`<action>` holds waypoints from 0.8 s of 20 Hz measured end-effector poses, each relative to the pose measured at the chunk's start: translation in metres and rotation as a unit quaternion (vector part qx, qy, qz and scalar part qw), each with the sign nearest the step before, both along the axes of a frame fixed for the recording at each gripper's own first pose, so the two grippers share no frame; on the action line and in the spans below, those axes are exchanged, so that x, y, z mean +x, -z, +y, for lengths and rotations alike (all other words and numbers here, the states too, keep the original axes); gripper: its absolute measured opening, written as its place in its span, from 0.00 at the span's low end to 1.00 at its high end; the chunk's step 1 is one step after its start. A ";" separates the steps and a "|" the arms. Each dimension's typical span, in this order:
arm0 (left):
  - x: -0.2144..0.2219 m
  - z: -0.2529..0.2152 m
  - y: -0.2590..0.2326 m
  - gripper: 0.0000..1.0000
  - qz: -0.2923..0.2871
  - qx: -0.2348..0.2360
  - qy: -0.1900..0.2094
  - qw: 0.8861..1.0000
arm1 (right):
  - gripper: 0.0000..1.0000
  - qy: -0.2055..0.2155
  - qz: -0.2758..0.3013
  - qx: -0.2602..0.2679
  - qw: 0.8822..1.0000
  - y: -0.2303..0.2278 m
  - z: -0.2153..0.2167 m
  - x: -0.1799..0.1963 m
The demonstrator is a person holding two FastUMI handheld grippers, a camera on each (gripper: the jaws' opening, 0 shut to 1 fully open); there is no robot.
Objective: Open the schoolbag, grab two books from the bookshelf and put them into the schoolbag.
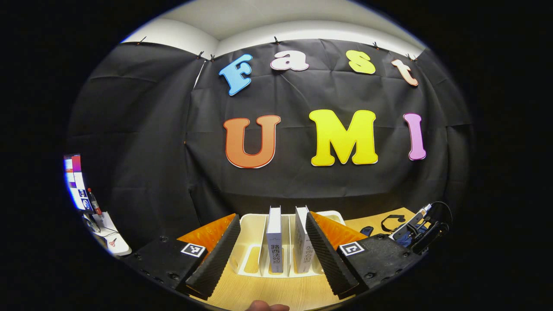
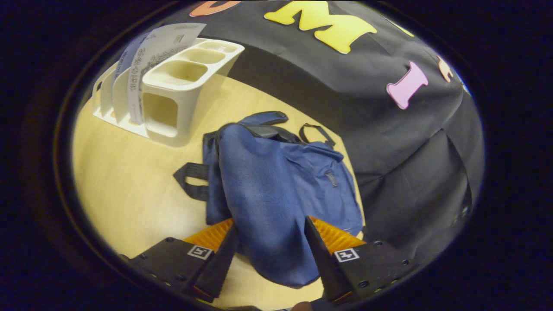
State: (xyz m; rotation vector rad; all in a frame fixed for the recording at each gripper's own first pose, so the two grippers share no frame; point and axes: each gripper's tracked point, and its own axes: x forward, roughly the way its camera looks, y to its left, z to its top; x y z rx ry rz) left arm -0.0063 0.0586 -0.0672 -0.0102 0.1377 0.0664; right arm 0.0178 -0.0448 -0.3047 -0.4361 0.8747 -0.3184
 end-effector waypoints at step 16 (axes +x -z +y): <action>0.026 -0.014 0.003 0.96 0.020 -0.016 0.025 0.999 | 0.04 -0.021 0.006 0.108 0.994 -0.030 -0.038 0.018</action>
